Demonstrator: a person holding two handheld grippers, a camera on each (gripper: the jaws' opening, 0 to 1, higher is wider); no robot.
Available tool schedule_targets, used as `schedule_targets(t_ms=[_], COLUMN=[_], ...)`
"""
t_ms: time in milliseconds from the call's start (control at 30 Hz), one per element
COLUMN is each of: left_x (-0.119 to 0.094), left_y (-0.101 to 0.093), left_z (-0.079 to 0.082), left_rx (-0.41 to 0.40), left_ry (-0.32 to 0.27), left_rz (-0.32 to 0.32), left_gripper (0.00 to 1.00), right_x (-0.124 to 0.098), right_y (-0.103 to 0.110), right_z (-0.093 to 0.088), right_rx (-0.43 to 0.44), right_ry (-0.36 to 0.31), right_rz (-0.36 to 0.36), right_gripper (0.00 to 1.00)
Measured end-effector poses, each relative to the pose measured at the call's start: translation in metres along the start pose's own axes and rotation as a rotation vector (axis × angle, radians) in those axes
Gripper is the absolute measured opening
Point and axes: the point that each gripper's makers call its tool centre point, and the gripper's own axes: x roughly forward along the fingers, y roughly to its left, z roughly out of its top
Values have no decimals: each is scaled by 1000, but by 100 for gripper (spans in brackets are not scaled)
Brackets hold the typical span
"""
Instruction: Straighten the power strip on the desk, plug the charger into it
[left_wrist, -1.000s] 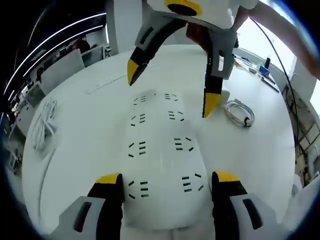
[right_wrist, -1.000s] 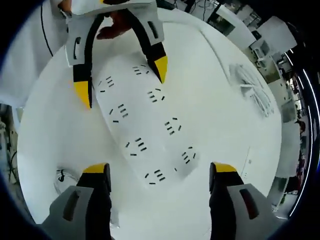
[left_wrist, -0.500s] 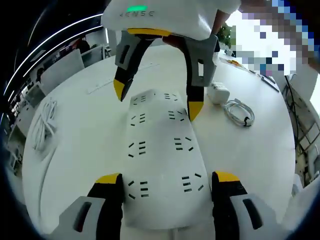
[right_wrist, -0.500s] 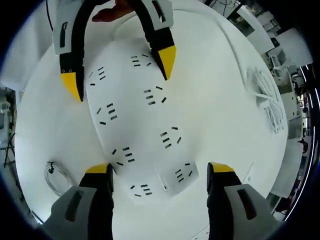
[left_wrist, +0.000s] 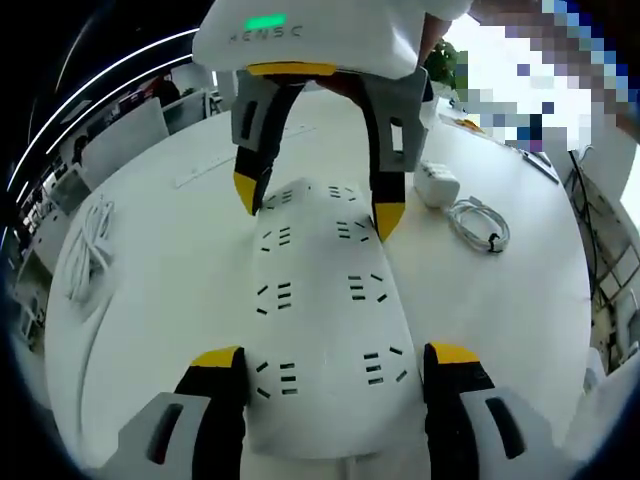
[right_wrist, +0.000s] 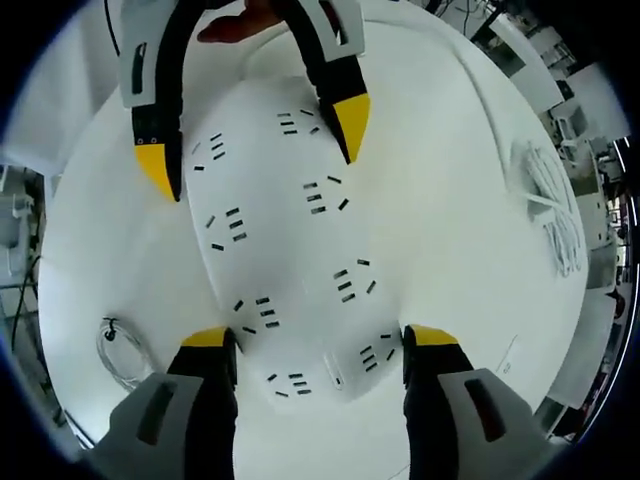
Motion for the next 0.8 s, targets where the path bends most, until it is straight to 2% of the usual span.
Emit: schedule_targets(t_ms=[533, 800], left_x=[0, 0], left_y=[0, 0], left_z=[-1, -2], left_rx=[2, 3], left_ry=[9, 9], left_rz=[0, -2], left_gripper=[73, 73], right_x=[4, 4], right_y=[0, 1], right_z=[3, 4], right_rx=[-59, -61], right_ry=[40, -4], right_rz=[33, 31], right_gripper=[66, 65])
